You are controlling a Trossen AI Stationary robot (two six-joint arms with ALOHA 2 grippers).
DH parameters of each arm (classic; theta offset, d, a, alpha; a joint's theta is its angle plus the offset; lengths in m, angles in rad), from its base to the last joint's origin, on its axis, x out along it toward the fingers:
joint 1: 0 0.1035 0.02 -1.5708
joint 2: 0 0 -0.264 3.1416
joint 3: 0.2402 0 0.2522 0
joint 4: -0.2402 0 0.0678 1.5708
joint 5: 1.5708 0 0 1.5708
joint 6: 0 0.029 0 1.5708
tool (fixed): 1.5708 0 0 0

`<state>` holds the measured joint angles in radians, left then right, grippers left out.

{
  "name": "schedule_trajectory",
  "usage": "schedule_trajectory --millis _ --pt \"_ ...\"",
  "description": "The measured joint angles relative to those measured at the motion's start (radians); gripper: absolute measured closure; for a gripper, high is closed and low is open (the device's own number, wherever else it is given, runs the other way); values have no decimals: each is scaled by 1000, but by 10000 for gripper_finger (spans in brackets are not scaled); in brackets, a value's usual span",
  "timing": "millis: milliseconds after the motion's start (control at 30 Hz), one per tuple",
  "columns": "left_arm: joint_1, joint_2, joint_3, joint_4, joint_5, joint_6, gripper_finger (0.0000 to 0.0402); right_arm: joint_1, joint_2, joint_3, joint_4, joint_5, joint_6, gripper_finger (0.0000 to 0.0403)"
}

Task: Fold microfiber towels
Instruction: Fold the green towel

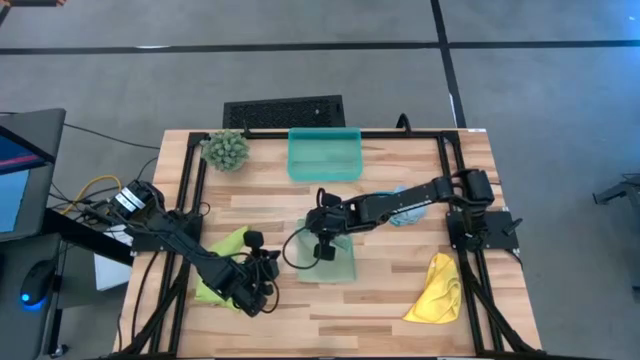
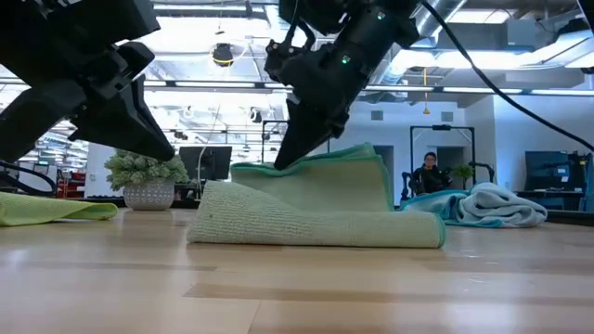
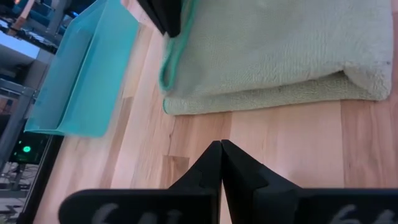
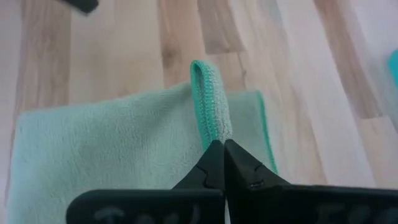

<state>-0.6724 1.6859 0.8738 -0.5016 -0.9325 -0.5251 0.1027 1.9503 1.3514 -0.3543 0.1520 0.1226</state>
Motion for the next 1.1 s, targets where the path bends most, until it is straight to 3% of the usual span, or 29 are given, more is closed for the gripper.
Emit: schedule_trajectory --millis 900,1100 --pt "-19 0 0 66 38 -20 401 -6 16 1 36 56 36 389" --pt "-24 1 0 106 39 3 401 17 34 1 17 -15 -13 389"
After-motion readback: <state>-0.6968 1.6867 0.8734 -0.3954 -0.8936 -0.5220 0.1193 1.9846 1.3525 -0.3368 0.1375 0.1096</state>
